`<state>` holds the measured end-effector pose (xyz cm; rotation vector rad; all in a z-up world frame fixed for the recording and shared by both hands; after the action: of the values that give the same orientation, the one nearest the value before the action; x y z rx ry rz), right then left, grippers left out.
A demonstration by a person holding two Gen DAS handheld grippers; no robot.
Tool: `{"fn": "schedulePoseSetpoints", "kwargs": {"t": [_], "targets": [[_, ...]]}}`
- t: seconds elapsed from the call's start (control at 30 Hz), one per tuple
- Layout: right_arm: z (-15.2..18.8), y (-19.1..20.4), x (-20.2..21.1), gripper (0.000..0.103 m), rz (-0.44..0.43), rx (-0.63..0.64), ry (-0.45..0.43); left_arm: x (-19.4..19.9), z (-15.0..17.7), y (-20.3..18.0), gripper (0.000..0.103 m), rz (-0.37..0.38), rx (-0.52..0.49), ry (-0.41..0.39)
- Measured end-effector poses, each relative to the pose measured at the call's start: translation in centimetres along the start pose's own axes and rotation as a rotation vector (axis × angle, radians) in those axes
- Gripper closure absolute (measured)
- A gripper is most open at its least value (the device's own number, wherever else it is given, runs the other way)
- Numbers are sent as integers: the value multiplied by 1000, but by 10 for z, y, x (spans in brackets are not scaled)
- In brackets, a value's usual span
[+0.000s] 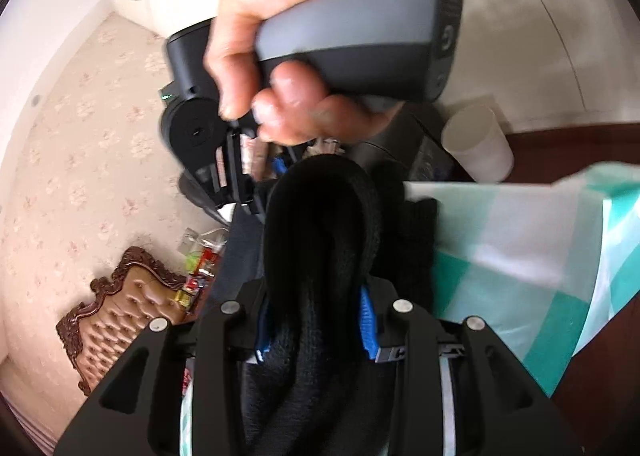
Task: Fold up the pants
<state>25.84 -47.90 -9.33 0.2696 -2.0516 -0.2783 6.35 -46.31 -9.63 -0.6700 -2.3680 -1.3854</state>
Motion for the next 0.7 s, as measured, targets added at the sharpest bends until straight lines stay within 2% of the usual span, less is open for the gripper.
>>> {"fn": "schedulePoseSetpoints", "kwargs": {"t": [0.1,0.17,0.2,0.23,0.3,0.37,0.4,0.47,0.53,0.6,0.67,0.7], "targets": [[10,0,-9,72,70,40,-65,-3,2,-3,58,-17,9,-22],[10,0,-4,64,91,38,-86,1,3,5,47,-4,25,-43],[10,0,-2,62,104,40,-89,6,3,10,35,-1,35,-55],[9,2,3,62,120,49,-94,15,4,15,31,-2,46,-70],[6,3,14,61,155,52,-115,45,12,37,31,51,112,-112],[6,4,44,60,201,20,-189,81,29,68,31,102,223,-173],[9,7,65,60,217,-5,-245,90,36,81,33,116,264,-183],[22,22,90,59,269,9,-320,101,62,119,43,144,417,-175],[46,58,104,56,298,106,-386,99,85,146,58,150,519,-160],[69,87,102,55,315,186,-410,91,108,164,66,151,589,-142],[91,103,82,55,431,242,-401,72,129,163,67,233,625,-54],[96,103,74,55,477,252,-391,61,136,155,70,313,627,0]]}}
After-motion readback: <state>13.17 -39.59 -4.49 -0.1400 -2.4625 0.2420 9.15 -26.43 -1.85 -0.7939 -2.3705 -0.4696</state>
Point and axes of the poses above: each gripper's, at about its wrist camera, not at the fingertips, and x roughly against the way its jaws point, y to its left, z to its underside, the point moved 3 cm from there along -x, roughly the way its jaws point, and after that the axes turned 7 degrees about z, right-handed, at the moved point
